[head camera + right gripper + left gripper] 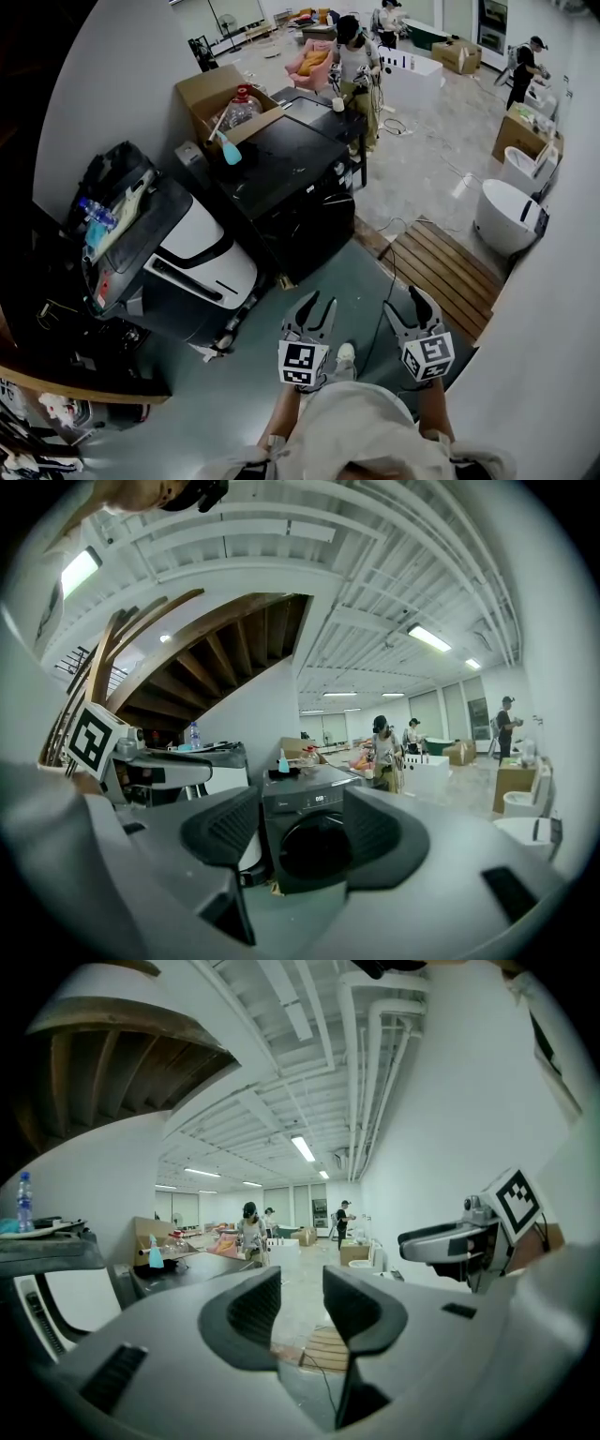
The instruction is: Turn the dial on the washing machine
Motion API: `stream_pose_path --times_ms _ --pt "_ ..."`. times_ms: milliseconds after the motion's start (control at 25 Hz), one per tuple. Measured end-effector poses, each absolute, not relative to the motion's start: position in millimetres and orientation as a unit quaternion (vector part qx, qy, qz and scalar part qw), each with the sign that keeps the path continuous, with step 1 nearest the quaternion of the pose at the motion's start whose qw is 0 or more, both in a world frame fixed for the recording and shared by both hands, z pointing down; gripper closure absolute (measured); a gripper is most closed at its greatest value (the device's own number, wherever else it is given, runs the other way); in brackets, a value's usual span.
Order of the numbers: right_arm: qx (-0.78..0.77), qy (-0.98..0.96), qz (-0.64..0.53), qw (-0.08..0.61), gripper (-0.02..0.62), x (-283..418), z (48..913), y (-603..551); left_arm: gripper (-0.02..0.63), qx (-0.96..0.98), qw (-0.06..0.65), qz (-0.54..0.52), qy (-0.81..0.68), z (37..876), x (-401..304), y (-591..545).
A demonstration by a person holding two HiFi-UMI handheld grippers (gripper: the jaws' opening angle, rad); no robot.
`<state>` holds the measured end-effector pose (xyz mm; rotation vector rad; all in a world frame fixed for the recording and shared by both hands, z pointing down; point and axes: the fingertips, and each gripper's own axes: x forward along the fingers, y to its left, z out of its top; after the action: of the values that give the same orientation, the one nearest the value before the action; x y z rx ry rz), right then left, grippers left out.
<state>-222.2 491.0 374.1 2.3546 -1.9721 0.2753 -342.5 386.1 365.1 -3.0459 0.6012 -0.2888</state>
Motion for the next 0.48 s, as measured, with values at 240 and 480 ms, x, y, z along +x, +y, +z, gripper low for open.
stream_pose_path --times_ms 240,480 --pt "0.766 -0.634 0.095 0.039 0.316 -198.2 382.6 463.0 0.459 -0.978 0.008 -0.093 0.185 373.1 -317.0 358.4" --pt "0.765 -0.634 0.104 0.047 0.316 -177.0 384.2 424.1 0.459 -0.979 0.004 -0.094 0.178 374.2 -291.4 322.9"
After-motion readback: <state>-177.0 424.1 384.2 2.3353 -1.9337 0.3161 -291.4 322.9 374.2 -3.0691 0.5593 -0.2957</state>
